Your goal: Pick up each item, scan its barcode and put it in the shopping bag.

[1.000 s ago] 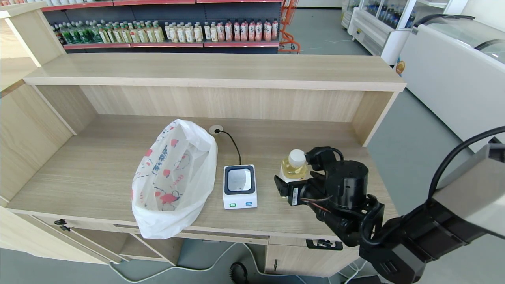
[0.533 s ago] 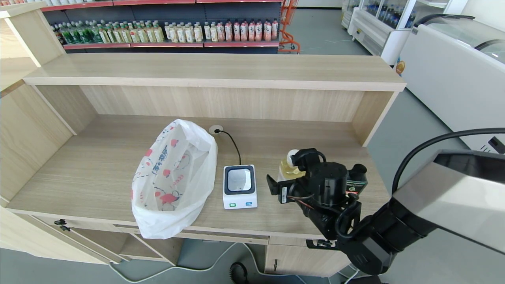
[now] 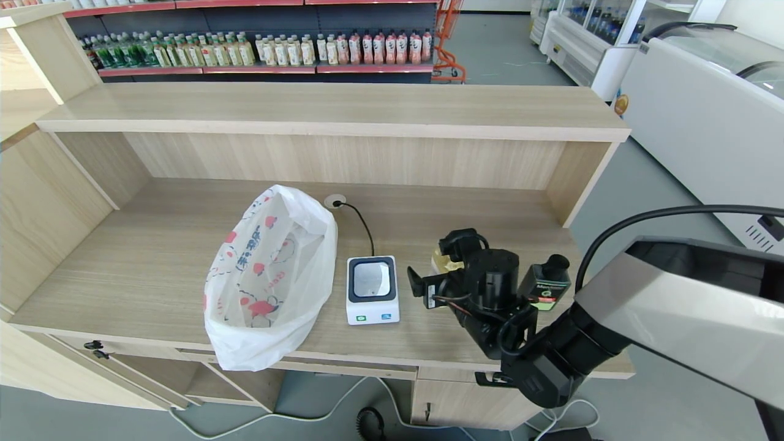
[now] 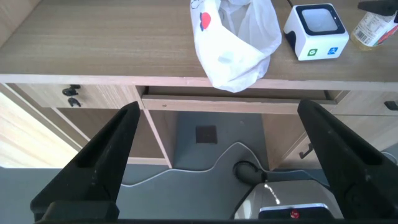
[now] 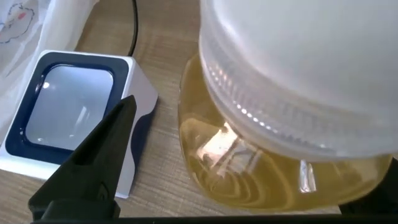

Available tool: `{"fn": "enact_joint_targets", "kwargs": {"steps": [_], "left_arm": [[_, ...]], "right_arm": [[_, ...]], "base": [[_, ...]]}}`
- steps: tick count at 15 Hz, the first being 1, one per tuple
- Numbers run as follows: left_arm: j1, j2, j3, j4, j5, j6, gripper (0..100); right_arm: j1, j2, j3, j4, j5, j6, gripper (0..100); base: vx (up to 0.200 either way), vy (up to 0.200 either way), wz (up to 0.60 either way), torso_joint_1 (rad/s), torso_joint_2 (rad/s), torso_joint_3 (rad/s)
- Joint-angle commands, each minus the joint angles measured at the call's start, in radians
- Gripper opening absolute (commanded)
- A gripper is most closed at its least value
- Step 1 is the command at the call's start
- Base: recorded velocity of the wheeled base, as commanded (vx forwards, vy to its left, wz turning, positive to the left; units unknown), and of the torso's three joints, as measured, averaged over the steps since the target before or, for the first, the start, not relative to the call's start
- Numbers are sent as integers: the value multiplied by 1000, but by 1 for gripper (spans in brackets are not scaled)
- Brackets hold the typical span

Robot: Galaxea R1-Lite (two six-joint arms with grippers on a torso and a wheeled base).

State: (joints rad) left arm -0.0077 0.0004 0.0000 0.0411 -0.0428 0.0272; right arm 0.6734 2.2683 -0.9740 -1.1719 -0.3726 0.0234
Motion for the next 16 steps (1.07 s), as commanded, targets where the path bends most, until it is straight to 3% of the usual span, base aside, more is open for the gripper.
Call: {"fn": "enact_joint_targets", "kwargs": {"steps": [1,2,3,12,16], "left_arm": [[0,0,0,0,0,0,100],[0,0,0,0,0,0,100],[0,0,0,0,0,0,100],[2,0,0,0,0,0,100],[0,0,0,0,0,0,100]], "right_arm": [[-5,23,-22,0,6,1,100],[-11,33,-37,-2,24,1,100],[-14,36,-48,-2,43,0,0],[-78,19,-28,1,57,-45,0],[-94,-49,12,9,57,21,0]], "base": [[0,0,0,0,0,0],[0,0,0,0,0,0],[0,0,0,0,0,0],[0,0,0,0,0,0],[0,0,0,0,0,0]]}}
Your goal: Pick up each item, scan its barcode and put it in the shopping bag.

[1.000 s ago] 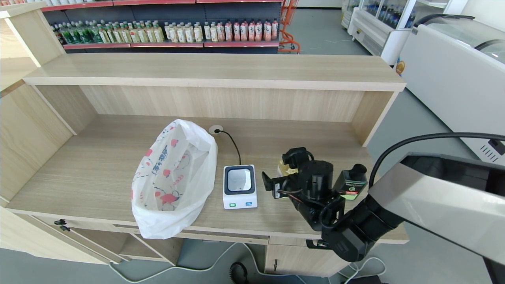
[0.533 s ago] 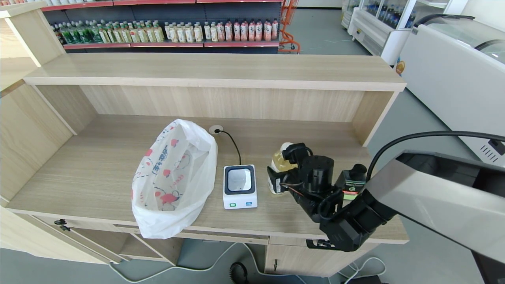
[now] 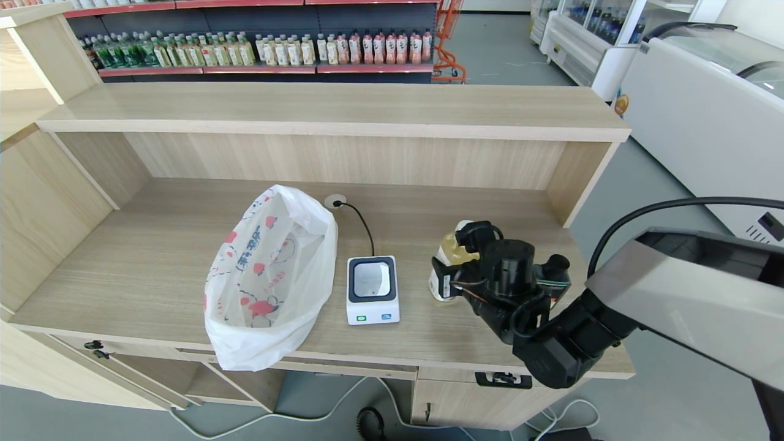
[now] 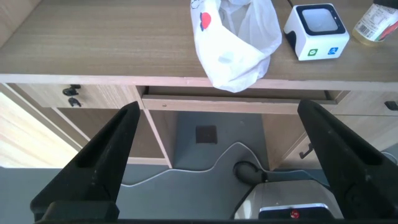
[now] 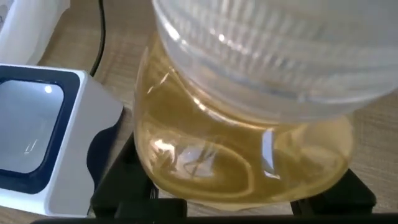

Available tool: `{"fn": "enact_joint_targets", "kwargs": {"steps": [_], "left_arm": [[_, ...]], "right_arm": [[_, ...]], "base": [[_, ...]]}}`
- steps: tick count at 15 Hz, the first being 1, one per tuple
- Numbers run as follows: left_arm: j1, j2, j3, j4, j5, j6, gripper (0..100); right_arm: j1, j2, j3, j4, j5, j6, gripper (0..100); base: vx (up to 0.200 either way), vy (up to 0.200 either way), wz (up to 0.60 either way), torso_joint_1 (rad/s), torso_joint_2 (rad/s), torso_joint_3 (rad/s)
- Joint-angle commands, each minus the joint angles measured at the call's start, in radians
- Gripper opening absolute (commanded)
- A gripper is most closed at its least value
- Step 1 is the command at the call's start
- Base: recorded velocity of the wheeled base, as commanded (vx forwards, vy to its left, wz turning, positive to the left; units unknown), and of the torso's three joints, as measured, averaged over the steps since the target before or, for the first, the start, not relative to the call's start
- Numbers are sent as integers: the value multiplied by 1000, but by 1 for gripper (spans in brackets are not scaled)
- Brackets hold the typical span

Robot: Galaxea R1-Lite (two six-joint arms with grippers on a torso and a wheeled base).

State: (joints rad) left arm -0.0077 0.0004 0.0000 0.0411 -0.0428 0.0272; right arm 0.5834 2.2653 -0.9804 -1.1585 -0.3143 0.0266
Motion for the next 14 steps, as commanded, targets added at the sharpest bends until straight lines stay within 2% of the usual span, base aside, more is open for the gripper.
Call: {"fn": "enact_joint_targets", "kwargs": {"steps": [1,2,3,5,6,9,11,14], "left_arm": [[0,0,0,0,0,0,100],[0,0,0,0,0,0,100],[0,0,0,0,0,0,100],[0,0,0,0,0,0,100],[0,0,0,0,0,0,100],[0,0,0,0,0,0,100],[0,0,0,0,0,0,100],[0,0,0,0,0,0,100]], "right_arm": [[-5,-67,39,-4,-2,38,0],[-7,-193,85,30,7,131,0],[-5,-273,74,91,52,190,0],[-11,-440,20,198,251,334,0],[-22,-495,0,250,310,369,0],[-80,-751,-9,451,638,544,0],[-94,-882,80,500,797,575,0],[-62,-1006,170,508,909,572,0]], "base": [[0,0,0,0,0,0],[0,0,0,0,0,0],[0,0,0,0,0,0],[0,0,0,0,0,0],[0,0,0,0,0,0],[0,0,0,0,0,0],[0,0,0,0,0,0],[0,0,0,0,0,0]]}}
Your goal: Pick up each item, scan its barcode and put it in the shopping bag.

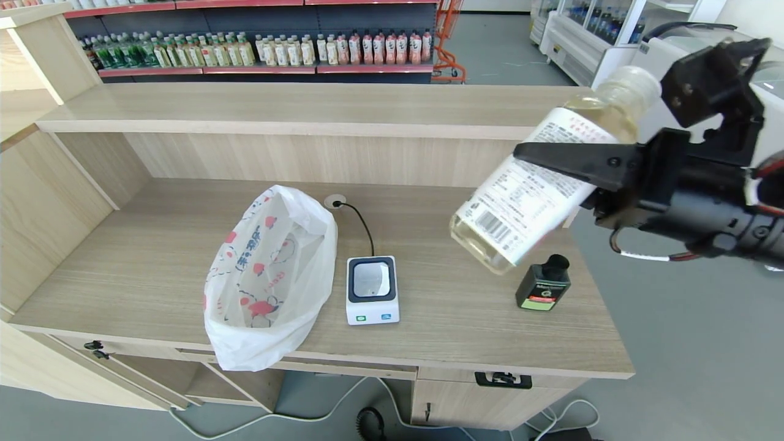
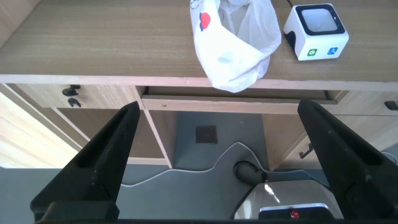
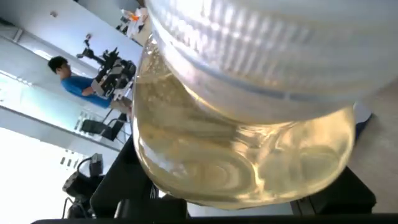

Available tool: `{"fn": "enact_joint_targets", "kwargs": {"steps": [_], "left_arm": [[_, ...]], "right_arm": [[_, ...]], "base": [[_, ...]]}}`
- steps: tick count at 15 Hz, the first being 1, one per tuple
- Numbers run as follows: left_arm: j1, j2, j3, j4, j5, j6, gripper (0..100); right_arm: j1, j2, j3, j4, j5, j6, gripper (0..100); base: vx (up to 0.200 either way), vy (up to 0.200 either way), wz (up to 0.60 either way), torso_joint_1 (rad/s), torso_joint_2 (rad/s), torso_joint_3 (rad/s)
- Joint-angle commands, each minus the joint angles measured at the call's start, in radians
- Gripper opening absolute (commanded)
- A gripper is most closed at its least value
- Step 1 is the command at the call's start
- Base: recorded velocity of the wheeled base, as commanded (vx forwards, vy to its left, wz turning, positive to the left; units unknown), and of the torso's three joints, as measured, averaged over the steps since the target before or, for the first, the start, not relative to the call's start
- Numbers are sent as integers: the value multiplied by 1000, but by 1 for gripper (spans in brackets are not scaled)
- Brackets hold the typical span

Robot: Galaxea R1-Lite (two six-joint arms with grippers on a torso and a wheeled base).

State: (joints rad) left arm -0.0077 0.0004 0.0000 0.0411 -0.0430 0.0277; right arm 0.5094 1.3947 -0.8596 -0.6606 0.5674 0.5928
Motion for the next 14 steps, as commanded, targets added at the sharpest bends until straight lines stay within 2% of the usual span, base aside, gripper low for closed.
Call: {"fn": "enact_joint_targets", "kwargs": {"steps": [1,2,3,5,7,14], "left_arm": [[0,0,0,0,0,0,100],[0,0,0,-1,0,0,100],[0,0,0,0,0,0,100],[0,0,0,0,0,0,100],[0,0,0,0,0,0,100],[0,0,0,0,0,0,100]], "right_arm": [[54,-177,59,30,45,2,0],[69,-192,59,41,49,2,0],[124,-244,59,92,58,-4,0],[150,-289,60,147,69,-16,0],[153,-338,80,196,126,-16,0],[153,-347,82,243,131,-16,0]], "base": [[0,0,0,0,0,0],[0,0,0,0,0,0],[0,0,0,0,0,0],[0,0,0,0,0,0],[0,0,0,0,0,0],[0,0,0,0,0,0]]}}
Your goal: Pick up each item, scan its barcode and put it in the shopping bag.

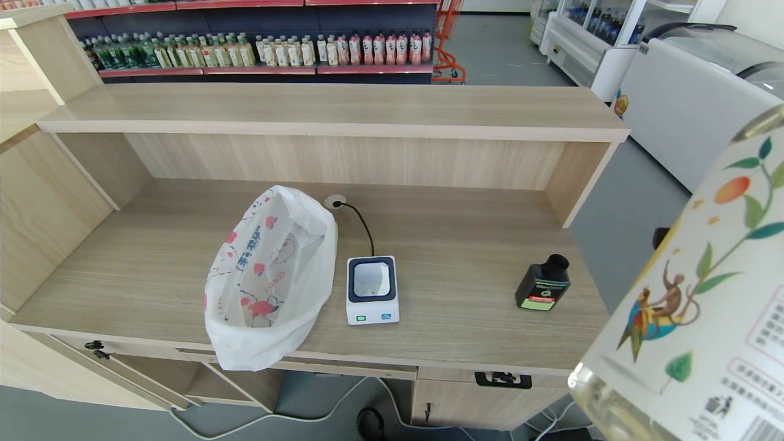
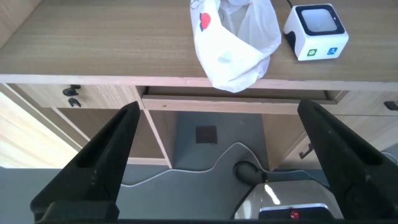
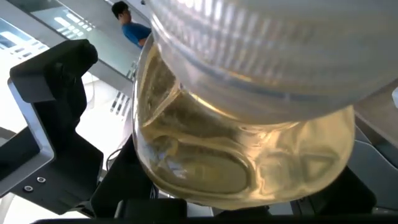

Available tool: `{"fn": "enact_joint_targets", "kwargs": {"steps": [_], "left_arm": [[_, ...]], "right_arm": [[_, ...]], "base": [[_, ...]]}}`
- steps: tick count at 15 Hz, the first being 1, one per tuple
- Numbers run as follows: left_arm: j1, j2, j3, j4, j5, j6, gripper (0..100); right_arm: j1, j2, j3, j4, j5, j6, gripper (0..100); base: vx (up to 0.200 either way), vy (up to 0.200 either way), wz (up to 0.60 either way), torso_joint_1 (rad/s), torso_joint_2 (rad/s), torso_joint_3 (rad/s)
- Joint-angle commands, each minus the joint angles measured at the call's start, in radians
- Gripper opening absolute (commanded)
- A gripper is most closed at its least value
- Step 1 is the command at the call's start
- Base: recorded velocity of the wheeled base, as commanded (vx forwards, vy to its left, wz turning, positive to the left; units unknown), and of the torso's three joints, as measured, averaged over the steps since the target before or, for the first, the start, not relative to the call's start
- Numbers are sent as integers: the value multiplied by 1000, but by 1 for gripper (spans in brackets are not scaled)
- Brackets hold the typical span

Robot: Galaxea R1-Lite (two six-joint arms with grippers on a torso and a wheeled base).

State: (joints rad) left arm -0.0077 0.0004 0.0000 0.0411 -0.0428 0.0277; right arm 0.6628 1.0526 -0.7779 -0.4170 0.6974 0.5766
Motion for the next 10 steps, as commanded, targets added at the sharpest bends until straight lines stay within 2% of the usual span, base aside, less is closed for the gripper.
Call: {"fn": "enact_joint_targets", "kwargs": {"steps": [1,10], "left_arm": [[0,0,0,0,0,0,100],[2,0,0,0,0,0,100]], "right_arm": [[-2,-13,2,3,1,0,0],[-31,-42,26,14,-3,0,0]], "base": [[0,0,0,0,0,0],[0,0,0,0,0,0]]}}
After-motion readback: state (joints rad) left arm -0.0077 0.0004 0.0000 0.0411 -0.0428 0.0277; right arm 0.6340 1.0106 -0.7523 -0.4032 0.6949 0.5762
